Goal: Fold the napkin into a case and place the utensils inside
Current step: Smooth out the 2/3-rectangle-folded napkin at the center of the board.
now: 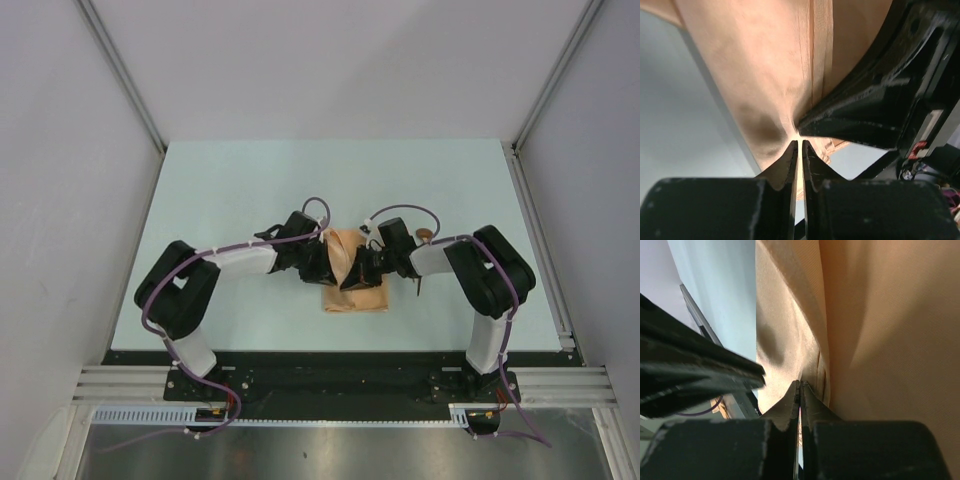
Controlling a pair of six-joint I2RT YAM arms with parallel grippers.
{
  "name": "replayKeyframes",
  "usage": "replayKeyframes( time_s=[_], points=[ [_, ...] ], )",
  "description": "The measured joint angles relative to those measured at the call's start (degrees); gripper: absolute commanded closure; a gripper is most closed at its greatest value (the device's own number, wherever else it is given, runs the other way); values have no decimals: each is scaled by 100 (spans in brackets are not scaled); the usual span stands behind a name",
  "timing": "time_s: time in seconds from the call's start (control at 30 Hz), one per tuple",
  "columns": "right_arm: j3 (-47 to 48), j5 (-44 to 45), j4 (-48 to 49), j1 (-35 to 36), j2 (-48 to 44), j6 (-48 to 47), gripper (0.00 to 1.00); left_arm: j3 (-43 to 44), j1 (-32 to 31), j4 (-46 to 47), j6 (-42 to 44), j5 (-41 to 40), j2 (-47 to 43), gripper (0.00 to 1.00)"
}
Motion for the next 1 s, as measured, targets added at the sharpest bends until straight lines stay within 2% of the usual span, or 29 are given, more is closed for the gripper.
replayKeyframes(
  time_s=[0.23, 0.7, 0.77, 0.87, 0.9, 0.93, 1.0],
  points=[
    [400, 280, -407, -144, 7, -48, 100, -577, -162, 518, -234, 94, 0, 93],
    [2124, 586, -817, -332, 909, -260, 100, -616, -175, 608, -236, 20, 39, 92],
    [2243, 614, -859, -358, 1012, -267, 100, -608, -181, 592, -234, -15, 39, 89],
    [2262, 651, -903, -439, 1043, -286, 100, -431, -181, 350, -188, -59, 37, 75],
    [2262, 664, -914, -476, 1043, -293, 100, -254, -162, 166, -173, -92, 31, 64],
    [2262, 671, -920, -509, 1045, -306, 100, -118, -144, 68, -122, -133, 20, 58],
    [2262, 669, -929, -584, 1056, -337, 100, 264, -87, -205, -15, -278, -20, 53]
  ],
)
